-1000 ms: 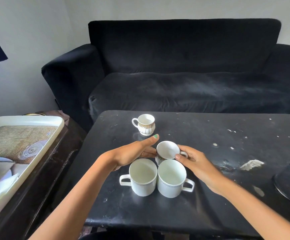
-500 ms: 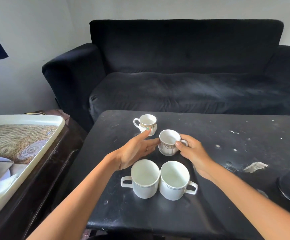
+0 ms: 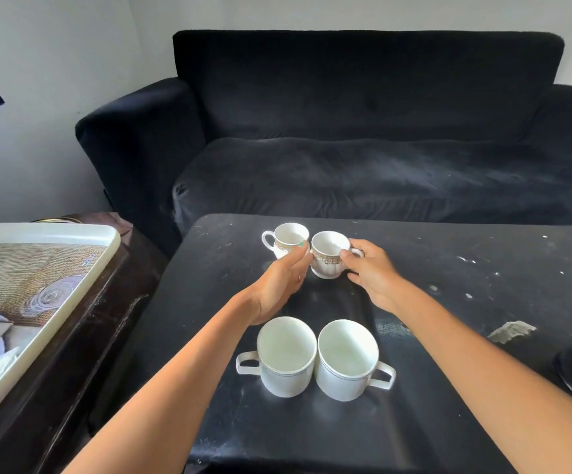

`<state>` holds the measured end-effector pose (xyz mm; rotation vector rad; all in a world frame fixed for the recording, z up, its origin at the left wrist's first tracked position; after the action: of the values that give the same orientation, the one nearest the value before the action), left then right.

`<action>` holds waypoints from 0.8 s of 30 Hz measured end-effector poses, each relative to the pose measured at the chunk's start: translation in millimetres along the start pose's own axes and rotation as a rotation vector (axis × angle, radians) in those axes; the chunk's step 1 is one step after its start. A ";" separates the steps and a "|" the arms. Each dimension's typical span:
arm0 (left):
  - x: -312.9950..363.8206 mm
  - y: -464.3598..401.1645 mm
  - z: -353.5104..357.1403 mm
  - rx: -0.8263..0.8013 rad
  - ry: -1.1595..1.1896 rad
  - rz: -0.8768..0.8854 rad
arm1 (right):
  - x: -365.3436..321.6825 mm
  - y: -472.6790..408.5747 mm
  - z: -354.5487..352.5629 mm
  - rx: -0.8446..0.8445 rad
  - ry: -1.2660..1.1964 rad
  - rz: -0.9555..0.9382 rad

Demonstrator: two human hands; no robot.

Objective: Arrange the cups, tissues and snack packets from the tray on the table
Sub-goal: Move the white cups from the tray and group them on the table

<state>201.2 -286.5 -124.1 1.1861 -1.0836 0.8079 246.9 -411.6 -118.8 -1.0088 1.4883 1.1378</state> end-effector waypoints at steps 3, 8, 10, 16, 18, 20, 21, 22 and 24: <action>-1.2 -1.1 -11.1 0.059 0.046 0.000 | -1.4 -1.8 0.0 0.002 0.004 0.001; -3.7 4.0 -64.6 0.539 0.037 0.031 | 7.9 -3.2 -9.0 0.079 -0.088 0.024; -3.9 6.4 -75.6 0.643 0.025 0.079 | 16.9 -2.0 -20.9 0.180 -0.178 0.052; -5.3 3.9 -71.4 0.586 -0.024 0.156 | 23.0 9.0 -30.8 0.314 -0.085 -0.076; -5.8 1.0 -66.7 0.536 -0.070 0.159 | 21.1 11.4 -27.6 0.325 -0.068 -0.117; -8.0 -1.6 -61.7 0.503 -0.134 0.145 | 19.1 12.0 -24.3 0.349 -0.015 -0.158; -8.5 -1.7 -59.4 0.497 -0.152 0.142 | 18.6 11.5 -22.1 0.358 0.017 -0.179; -9.2 -1.6 -57.3 0.495 -0.158 0.143 | 18.3 10.6 -20.6 0.369 0.045 -0.198; -10.8 -1.5 -56.4 0.500 -0.150 0.141 | 16.6 7.1 -20.2 0.399 0.083 -0.225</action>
<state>211.9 -231.3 -136.0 1.6209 -1.1315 1.1577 232.9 -430.6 -132.0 -0.9216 1.5447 0.6140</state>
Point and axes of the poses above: each hand's wrist, its own y-axis away from the middle knuckle, its own z-axis out of the palm, x = y × z, the point moved 10 cm from there along -y, towards the middle knuckle, and after that the axes turned 11 degrees about x, right-handed, at the moved point
